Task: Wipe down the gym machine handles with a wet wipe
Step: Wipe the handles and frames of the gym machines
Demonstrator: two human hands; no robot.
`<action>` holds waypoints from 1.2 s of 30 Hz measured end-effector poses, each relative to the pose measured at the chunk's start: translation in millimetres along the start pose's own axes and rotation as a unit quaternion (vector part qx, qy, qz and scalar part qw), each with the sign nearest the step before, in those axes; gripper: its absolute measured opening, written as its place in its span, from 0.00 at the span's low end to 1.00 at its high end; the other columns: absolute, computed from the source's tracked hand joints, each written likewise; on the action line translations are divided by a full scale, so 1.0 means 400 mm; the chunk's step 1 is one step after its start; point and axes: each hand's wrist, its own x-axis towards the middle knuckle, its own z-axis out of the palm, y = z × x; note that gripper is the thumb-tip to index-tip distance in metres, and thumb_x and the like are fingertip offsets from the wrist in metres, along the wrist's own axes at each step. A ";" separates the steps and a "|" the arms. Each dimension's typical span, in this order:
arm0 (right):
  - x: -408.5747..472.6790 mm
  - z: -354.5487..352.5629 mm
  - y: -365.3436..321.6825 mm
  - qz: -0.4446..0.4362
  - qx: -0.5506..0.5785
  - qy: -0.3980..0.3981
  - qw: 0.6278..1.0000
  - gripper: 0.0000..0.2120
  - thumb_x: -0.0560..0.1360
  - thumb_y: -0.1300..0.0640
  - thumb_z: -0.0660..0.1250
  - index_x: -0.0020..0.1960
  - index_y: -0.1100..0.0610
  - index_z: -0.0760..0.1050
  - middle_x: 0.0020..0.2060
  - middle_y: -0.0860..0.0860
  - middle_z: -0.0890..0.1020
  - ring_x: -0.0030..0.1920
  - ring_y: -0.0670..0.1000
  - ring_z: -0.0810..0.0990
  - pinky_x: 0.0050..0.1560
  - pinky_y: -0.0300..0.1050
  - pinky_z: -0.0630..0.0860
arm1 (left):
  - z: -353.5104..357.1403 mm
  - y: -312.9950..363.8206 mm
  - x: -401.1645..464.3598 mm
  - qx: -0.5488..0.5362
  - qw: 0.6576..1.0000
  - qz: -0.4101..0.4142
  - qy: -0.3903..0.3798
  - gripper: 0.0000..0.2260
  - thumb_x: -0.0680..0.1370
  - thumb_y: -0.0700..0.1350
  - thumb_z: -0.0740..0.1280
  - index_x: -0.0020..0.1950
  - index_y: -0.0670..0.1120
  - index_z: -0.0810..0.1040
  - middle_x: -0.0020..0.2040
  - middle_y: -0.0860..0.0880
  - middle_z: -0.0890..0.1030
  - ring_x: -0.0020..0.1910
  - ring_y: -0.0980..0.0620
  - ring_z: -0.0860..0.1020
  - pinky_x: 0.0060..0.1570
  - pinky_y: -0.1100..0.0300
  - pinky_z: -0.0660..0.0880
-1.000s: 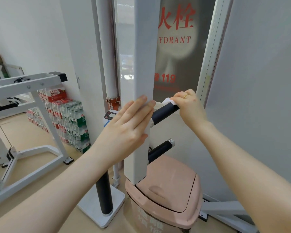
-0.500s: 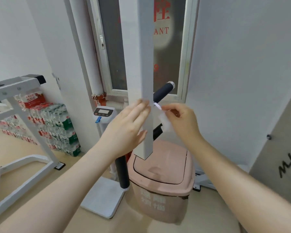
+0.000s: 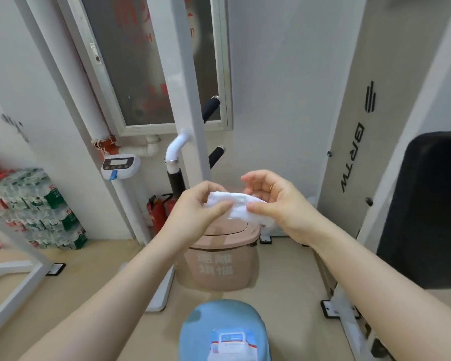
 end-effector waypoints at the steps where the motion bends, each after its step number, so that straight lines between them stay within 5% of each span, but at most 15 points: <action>1: -0.036 -0.009 -0.004 0.022 -0.014 0.000 1.000 0.21 0.71 0.74 0.65 0.56 0.52 0.73 0.45 0.48 0.76 0.44 0.46 0.76 0.47 0.36 0.75 | 0.012 0.014 -0.023 -0.047 0.999 -0.012 -0.012 0.02 0.74 0.42 0.69 0.45 0.47 0.78 0.35 0.56 0.78 0.31 0.59 0.74 0.31 0.70 0.69; 6: -0.242 -0.083 -0.034 0.114 -0.067 -0.061 0.989 0.14 0.73 0.67 0.67 0.57 0.57 0.77 0.47 0.55 0.82 0.46 0.49 0.81 0.48 0.42 0.77 | 0.135 0.103 -0.151 -0.257 0.962 -0.060 -0.067 0.12 0.74 0.36 0.68 0.53 0.51 0.75 0.42 0.50 0.80 0.42 0.52 0.80 0.43 0.61 0.76; 9: -0.393 -0.157 -0.052 0.117 -0.065 -0.014 0.991 0.06 0.74 0.61 0.67 0.50 0.62 0.78 0.42 0.54 0.82 0.42 0.50 0.79 0.44 0.42 0.75 | 0.271 0.160 -0.255 -0.364 0.922 -0.094 -0.089 0.18 0.72 0.41 0.70 0.61 0.50 0.72 0.44 0.51 0.83 0.44 0.51 0.81 0.47 0.58 0.78; 12: -0.567 -0.242 -0.057 0.126 -0.046 0.046 0.990 0.06 0.74 0.60 0.68 0.49 0.62 0.78 0.42 0.53 0.82 0.42 0.50 0.81 0.48 0.47 0.76 | 0.429 0.217 -0.385 -0.414 0.890 -0.129 -0.142 0.14 0.70 0.47 0.72 0.54 0.44 0.76 0.47 0.47 0.84 0.48 0.48 0.82 0.51 0.56 0.76; 17: -0.856 -0.375 -0.089 0.152 -0.036 0.097 0.983 0.02 0.74 0.59 0.68 0.43 0.56 0.76 0.38 0.53 0.83 0.38 0.51 0.83 0.39 0.42 0.77 | 0.641 0.340 -0.566 -0.317 0.924 -0.129 -0.172 0.02 0.75 0.40 0.67 0.47 0.42 0.77 0.47 0.45 0.84 0.48 0.47 0.83 0.52 0.52 0.77; 20: -0.968 -0.466 -0.128 0.166 -0.063 0.090 0.980 0.04 0.76 0.59 0.66 0.42 0.56 0.73 0.29 0.50 0.79 0.31 0.51 0.75 0.37 0.47 0.71 | 0.715 0.424 -0.617 -0.265 0.946 -0.084 -0.166 0.04 0.76 0.41 0.66 0.50 0.41 0.75 0.44 0.45 0.84 0.44 0.49 0.83 0.44 0.54 0.79; 23: -1.039 -0.550 -0.152 0.141 -0.042 0.082 0.986 0.03 0.77 0.62 0.63 0.45 0.57 0.72 0.32 0.54 0.77 0.31 0.50 0.71 0.33 0.40 0.68 | 0.781 0.479 -0.629 -0.227 0.955 -0.052 -0.185 0.06 0.76 0.43 0.67 0.50 0.42 0.76 0.41 0.45 0.83 0.38 0.50 0.80 0.37 0.57 0.73; 26: -1.076 -0.639 -0.149 0.102 -0.032 0.091 0.990 0.13 0.77 0.68 0.59 0.41 0.56 0.76 0.35 0.52 0.78 0.36 0.50 0.74 0.36 0.39 0.73 | 0.851 0.511 -0.606 -0.253 0.940 -0.027 -0.228 0.01 0.75 0.42 0.65 0.46 0.47 0.76 0.36 0.48 0.79 0.33 0.53 0.75 0.37 0.58 0.69; 29: -1.088 -0.752 -0.136 0.098 -0.052 0.112 0.987 0.19 0.74 0.74 0.56 0.34 0.57 0.78 0.32 0.49 0.80 0.37 0.48 0.79 0.37 0.35 0.75 | 0.937 0.544 -0.559 -0.253 0.936 0.007 -0.245 0.10 0.75 0.33 0.61 0.43 0.47 0.77 0.38 0.49 0.78 0.37 0.53 0.75 0.41 0.59 0.73; 33: -1.068 -0.924 -0.116 0.089 -0.113 0.131 0.981 0.14 0.74 0.65 0.59 0.33 0.59 0.78 0.30 0.47 0.79 0.36 0.46 0.77 0.39 0.34 0.73 | 1.076 0.594 -0.458 -0.228 0.934 0.031 -0.273 0.13 0.75 0.31 0.59 0.41 0.43 0.80 0.37 0.50 0.80 0.38 0.56 0.78 0.41 0.66 0.74; 36: -1.025 -1.065 -0.093 0.078 -0.174 0.197 0.962 0.12 0.74 0.60 0.66 0.32 0.57 0.75 0.26 0.44 0.76 0.30 0.42 0.72 0.34 0.30 0.68 | 1.195 0.635 -0.355 -0.213 0.933 0.039 -0.287 0.11 0.72 0.39 0.59 0.41 0.45 0.82 0.37 0.52 0.80 0.42 0.54 0.78 0.45 0.63 0.75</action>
